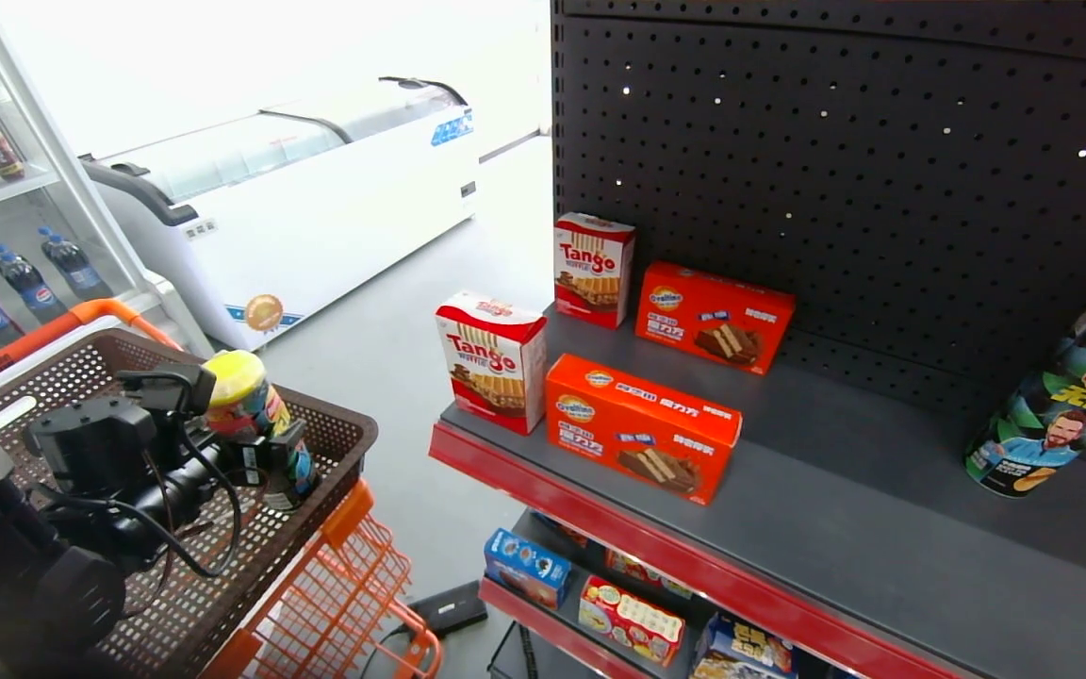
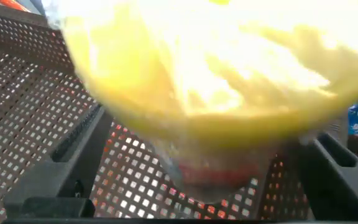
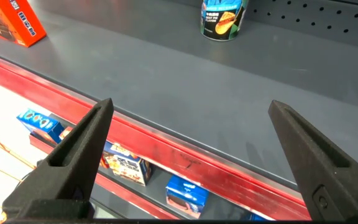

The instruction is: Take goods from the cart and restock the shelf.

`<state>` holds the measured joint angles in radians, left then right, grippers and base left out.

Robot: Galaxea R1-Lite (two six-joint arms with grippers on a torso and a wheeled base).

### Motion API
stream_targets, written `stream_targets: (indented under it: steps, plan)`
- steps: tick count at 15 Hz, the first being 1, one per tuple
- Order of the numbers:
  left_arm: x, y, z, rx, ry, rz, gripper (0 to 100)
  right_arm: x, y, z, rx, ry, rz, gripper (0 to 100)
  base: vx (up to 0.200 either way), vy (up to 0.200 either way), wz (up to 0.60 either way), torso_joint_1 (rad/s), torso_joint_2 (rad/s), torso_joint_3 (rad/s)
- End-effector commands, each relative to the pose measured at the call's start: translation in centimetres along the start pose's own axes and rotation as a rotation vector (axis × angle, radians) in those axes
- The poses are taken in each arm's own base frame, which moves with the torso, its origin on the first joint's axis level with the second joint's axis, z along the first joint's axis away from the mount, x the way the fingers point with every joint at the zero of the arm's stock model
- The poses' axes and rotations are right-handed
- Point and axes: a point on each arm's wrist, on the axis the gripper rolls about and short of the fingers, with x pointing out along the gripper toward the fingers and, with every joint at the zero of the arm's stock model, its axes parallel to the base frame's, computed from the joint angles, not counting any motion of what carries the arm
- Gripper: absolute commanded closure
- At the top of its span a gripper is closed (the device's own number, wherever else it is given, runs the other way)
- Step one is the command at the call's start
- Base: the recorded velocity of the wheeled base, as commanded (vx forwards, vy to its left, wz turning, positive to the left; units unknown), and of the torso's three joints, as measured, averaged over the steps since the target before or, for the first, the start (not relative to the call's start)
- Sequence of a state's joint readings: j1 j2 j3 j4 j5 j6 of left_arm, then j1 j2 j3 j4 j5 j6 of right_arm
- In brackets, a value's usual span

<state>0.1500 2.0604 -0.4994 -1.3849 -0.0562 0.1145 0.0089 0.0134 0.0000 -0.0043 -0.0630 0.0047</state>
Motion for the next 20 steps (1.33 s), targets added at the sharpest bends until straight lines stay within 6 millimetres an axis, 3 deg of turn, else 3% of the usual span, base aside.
stream_targets:
  steps: [1, 3, 4, 6, 12, 13, 16, 17, 19, 20]
  plan:
    - [1.2, 0.3, -0.7, 0.006, 0.009, 0.009, 0, 0.0, 0.0, 0.0, 0.0, 0.0, 0.0, 0, 0.0, 0.0, 0.0, 0.0, 0.0, 0.0]
    - [2.1, 0.4, -0.9, 0.006, 0.003, 0.012, 0, 0.0, 0.0, 0.0, 0.0, 0.0, 0.0, 0, 0.0, 0.0, 0.0, 0.0, 0.0, 0.0]
    - [2.2, 0.4, -0.9, 0.006, 0.003, 0.012, 100, 0.0, 0.0, 0.0, 0.0, 0.0, 0.0, 0, 0.0, 0.0, 0.0, 0.0, 0.0, 0.0]
    - [3.3, 0.5, -0.9, 0.006, -0.02, 0.014, 100, 0.0, 0.0, 0.0, 0.0, 0.0, 0.0, 0, 0.0, 0.0, 0.0, 0.0, 0.0, 0.0]
    - [3.6, 0.3, -0.3, 0.009, -0.055, 0.012, 100, 0.0, 0.0, 0.0, 0.0, 0.0, 0.0, 0, 0.0, 0.0, 0.0, 0.0, 0.0, 0.0]
    - [3.4, 0.5, 0.7, 0.01, -0.093, 0.018, 100, 0.0, 0.0, 0.0, 0.0, 0.0, 0.0, 0, 0.0, 0.0, 0.0, 0.0, 0.0, 0.0]
    - [1.6, 0.3, 6.2, 0.018, -0.214, -0.003, 100, 0.0, 0.0, 0.0, 0.0, 0.0, 0.0, 0, 0.0, 0.0, 0.0, 0.0, 0.0, 0.0]
    - [1.4, 0.3, 6.4, 0.018, -0.216, -0.004, 100, 0.0, 0.0, 0.0, 0.0, 0.0, 0.0, 0, 0.0, 0.0, 0.0, 0.0, 0.0, 0.0]
    - [-1.6, -0.6, 11.2, 0.025, -0.277, -0.084, 100, 0.0, 0.0, 0.0, 0.0, 0.0, 0.0, 0, 0.0, 0.0, 0.0, 0.0, 0.0, 0.0]
    - [-2.4, -0.7, 12.4, 0.029, -0.31, -0.122, 100, 0.0, 0.0, 0.0, 0.0, 0.0, 0.0, 0, 0.0, 0.0, 0.0, 0.0, 0.0, 0.0]
